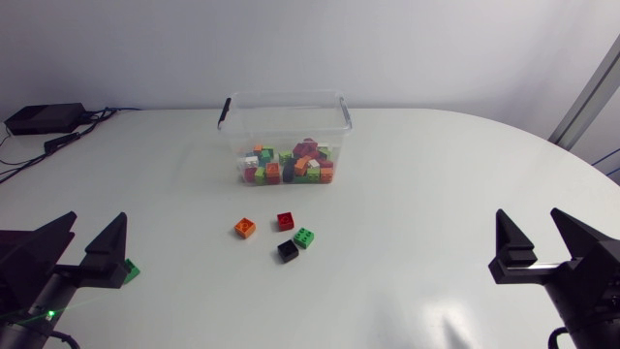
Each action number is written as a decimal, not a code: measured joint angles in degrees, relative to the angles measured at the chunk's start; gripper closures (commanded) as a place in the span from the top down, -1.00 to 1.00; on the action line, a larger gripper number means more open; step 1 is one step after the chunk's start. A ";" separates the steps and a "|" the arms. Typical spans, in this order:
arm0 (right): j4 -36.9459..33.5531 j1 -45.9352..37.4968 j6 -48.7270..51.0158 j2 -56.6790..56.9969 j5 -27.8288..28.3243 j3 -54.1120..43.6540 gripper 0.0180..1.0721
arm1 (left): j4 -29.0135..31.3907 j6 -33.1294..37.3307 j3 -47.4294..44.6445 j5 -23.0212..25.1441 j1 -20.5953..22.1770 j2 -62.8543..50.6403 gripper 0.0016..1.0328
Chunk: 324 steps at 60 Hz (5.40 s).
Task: Place the duplo bricks in the container
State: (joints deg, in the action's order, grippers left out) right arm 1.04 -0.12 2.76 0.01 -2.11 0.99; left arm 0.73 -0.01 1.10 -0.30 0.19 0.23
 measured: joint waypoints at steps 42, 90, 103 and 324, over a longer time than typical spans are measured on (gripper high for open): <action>-0.42 2.93 0.02 -13.20 0.68 10.10 0.93 | 8.04 0.00 23.08 0.00 3.69 -25.38 0.85; -22.58 10.84 8.13 -64.85 0.90 37.88 0.93 | 38.23 34.67 45.46 -0.17 -8.96 -82.03 0.84; -27.45 19.52 14.49 -67.98 0.61 38.86 0.92 | 39.95 39.69 46.38 -0.20 -9.51 -87.06 0.70; -41.05 27.58 10.19 -105.70 6.43 100.37 -0.57 | 31.30 16.83 88.32 10.05 13.38 -100.39 0.91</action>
State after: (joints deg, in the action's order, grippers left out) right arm -40.01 27.46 12.95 -105.69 4.32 101.36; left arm 32.03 16.82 89.43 9.76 13.56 -100.16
